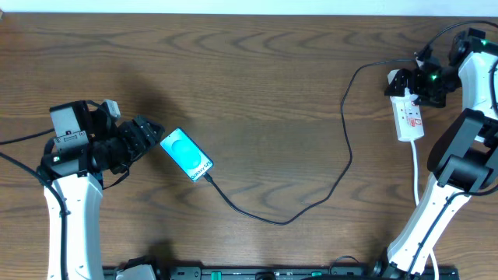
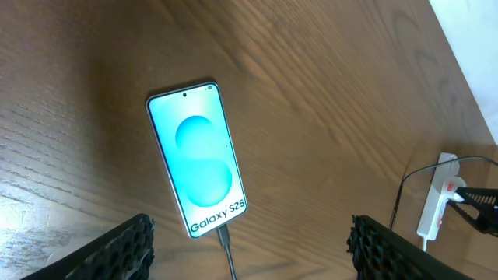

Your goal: Plug charger to phone and switch on socket

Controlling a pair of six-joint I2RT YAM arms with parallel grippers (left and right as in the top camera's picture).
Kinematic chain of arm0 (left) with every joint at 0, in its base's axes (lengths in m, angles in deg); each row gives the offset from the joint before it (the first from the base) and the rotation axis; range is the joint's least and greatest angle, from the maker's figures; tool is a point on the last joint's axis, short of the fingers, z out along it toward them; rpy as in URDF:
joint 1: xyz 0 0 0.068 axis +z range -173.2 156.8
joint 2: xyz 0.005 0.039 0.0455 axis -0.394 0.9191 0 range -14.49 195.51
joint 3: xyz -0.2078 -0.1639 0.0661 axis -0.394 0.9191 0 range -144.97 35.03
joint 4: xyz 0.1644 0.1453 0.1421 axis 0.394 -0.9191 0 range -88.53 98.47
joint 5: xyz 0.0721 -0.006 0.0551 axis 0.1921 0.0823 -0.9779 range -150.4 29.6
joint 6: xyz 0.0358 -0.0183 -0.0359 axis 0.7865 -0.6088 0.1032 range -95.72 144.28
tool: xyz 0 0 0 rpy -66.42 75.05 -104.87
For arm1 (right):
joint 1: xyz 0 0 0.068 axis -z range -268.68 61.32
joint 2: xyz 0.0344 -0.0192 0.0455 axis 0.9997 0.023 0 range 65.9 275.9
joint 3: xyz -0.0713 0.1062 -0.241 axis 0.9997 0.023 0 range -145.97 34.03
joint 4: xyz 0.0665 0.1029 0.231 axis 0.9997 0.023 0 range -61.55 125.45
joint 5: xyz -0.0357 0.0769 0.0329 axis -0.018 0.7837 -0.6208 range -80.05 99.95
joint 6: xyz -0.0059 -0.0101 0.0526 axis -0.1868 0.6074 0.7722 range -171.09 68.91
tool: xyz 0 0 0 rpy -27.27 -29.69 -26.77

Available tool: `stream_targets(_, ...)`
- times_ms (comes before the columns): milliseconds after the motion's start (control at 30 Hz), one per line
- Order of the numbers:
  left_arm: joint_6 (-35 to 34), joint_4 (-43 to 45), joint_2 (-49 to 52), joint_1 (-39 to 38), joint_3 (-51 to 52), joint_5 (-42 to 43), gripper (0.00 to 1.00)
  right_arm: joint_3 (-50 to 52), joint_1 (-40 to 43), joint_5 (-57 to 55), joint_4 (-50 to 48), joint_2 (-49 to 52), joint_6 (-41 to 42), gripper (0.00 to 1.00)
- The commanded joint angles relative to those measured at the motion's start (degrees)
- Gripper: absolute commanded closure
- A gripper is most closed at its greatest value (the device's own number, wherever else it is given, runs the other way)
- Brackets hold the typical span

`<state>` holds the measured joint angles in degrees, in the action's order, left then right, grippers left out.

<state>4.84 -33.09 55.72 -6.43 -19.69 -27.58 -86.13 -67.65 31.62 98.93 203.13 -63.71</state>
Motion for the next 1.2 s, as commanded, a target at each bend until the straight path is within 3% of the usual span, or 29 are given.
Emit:
stream_targets(0,0.6,0.0,0.2,0.3,0.0,-0.5,0.19,0.3,-1.1,2.4,0.2,0.9,-0.7,0.01)
stream_targets(1167,1.3,-0.6,0.2,0.3,0.0,-0.5,0.19,4.8,-2.1,6.9,-1.2,1.7,4.4,0.01)
